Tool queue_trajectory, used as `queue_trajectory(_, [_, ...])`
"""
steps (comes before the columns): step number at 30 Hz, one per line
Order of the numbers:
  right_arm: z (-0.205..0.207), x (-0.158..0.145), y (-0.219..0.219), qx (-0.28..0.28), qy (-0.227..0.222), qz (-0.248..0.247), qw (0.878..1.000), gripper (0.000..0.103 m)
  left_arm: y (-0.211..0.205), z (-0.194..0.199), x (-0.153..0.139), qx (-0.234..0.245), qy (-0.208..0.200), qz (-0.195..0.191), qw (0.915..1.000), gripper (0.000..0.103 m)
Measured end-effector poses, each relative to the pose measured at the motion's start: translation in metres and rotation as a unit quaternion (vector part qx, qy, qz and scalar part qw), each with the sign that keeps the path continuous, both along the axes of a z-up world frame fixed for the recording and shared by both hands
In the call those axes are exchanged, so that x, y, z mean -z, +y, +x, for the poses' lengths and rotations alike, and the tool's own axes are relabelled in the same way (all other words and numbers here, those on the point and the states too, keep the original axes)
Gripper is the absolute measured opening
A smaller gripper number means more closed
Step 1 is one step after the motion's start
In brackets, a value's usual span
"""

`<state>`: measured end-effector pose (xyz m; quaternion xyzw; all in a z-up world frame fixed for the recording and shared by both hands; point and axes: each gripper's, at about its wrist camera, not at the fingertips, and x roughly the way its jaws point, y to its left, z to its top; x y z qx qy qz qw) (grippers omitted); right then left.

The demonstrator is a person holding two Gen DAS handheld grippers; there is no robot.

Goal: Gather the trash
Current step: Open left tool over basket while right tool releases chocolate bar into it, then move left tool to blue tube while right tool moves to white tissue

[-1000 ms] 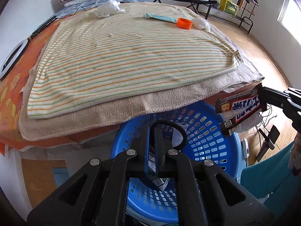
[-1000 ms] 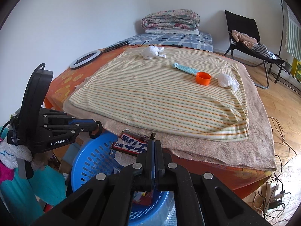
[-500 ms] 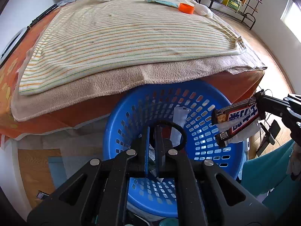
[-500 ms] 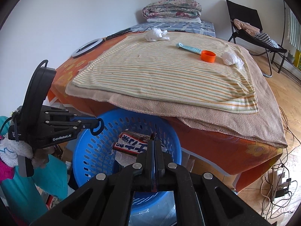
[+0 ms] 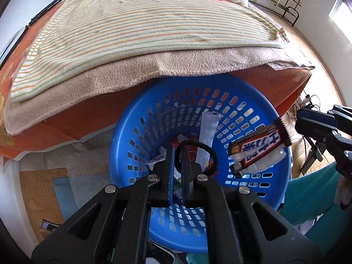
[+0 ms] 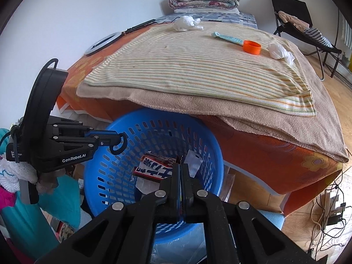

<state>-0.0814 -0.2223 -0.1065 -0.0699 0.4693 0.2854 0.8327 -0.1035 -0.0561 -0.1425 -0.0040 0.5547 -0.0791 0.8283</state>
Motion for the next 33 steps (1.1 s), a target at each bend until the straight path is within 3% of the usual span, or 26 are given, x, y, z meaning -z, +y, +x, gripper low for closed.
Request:
queue_trajectory(1, [0.0,0.001,0.0,0.0,0.001,-0.001,1.0,0.001,0.0,0.0,0.001,0.0,0.002,0.001,1.0,0.003])
queue_trajectory(3, [0.001,0.003,0.001,0.0,0.004,-0.002,1.0,0.019,-0.001,0.0,0.003,0.001,0.005,0.004,1.0,0.011])
queue_trajectory(4, [0.001,0.003,0.002,0.0,0.005,-0.002,1.0,0.022,-0.001,0.0,0.004,0.001,0.006,0.005,1.0,0.015])
queue_trajectory(6, [0.001,0.005,0.003,-0.001,0.007,-0.005,1.0,0.025,-0.001,0.0,0.005,0.001,0.004,0.007,1.0,0.041])
queue_trajectory(10, [0.002,0.007,0.004,0.002,0.01,-0.01,1.0,0.04,0.0,0.001,0.006,-0.003,0.002,0.012,0.9999,0.047])
queue_trajectory(12, [0.002,0.007,0.004,0.004,0.01,-0.012,1.0,0.05,0.001,0.002,0.006,-0.006,0.003,0.014,0.9999,0.061])
queue_trajectory(15, [0.002,0.007,0.003,0.009,0.009,-0.015,1.0,0.063,0.002,0.002,0.006,-0.012,0.0,0.016,0.9998,0.075])
queue_trajectory(22, [0.005,0.007,-0.001,0.032,0.011,-0.013,0.999,0.087,0.004,0.003,0.006,-0.016,0.003,0.017,0.9997,0.078])
queue_trajectory(33, [0.012,0.008,-0.004,0.061,0.014,-0.027,0.998,0.097,0.004,0.005,0.004,-0.016,0.003,0.013,0.9998,0.078])
